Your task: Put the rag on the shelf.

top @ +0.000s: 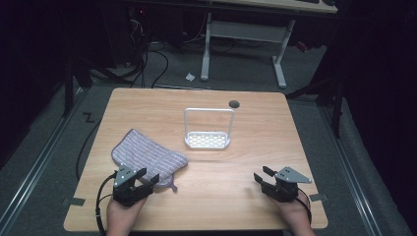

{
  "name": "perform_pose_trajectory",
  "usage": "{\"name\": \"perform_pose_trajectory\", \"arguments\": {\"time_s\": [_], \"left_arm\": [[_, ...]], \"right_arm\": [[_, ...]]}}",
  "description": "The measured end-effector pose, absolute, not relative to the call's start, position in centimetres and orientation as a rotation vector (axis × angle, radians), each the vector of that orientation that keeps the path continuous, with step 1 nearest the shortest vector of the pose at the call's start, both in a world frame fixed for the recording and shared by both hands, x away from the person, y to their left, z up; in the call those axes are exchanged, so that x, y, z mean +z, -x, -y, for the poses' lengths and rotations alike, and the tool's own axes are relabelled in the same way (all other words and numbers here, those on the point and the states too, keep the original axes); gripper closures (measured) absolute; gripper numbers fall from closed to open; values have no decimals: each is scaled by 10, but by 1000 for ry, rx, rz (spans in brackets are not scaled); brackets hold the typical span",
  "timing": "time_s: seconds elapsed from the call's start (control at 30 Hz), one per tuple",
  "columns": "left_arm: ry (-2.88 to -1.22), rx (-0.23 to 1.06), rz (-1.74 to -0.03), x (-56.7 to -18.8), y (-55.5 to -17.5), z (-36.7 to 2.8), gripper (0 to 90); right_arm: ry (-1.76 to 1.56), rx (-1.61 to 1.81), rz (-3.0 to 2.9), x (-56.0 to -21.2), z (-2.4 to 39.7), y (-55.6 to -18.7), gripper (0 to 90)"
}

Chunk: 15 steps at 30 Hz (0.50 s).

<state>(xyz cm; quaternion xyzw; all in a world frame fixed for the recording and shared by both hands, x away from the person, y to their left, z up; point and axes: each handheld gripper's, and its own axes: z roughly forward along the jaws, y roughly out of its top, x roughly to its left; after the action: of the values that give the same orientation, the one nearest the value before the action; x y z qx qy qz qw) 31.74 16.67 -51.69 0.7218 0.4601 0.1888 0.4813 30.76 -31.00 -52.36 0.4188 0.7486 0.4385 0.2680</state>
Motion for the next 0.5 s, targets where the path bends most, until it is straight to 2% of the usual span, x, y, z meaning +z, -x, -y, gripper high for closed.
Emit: {"name": "perform_pose_trajectory", "arguments": {"time_s": [0.2,0.23,0.33,0.37,0.4,0.43,0.5], "left_arm": [[-1758,430,-1128,-520,-319,-167,443],[-1757,436,-1108,-518,-314,-167,569],[-1758,458,-1079,-515,-306,-165,766],[-1758,458,-1079,-515,-306,-165,807],[-1769,457,-1077,-516,-305,-163,807],[-1789,437,-1077,-518,-306,-156,857],[-1802,434,-1070,-519,-307,-151,872]], "right_arm": [[-1179,1187,-1985,-523,317,-306,521],[-1189,1194,-1976,-522,317,-307,523],[-1184,1201,-1979,-521,313,-311,524],[-1184,1201,-1979,-521,313,-311,524],[-1180,1204,-1981,-521,311,-313,524],[-1172,1213,-1987,-521,306,-315,525],[-1170,1216,-1997,-522,303,-316,525]]}}
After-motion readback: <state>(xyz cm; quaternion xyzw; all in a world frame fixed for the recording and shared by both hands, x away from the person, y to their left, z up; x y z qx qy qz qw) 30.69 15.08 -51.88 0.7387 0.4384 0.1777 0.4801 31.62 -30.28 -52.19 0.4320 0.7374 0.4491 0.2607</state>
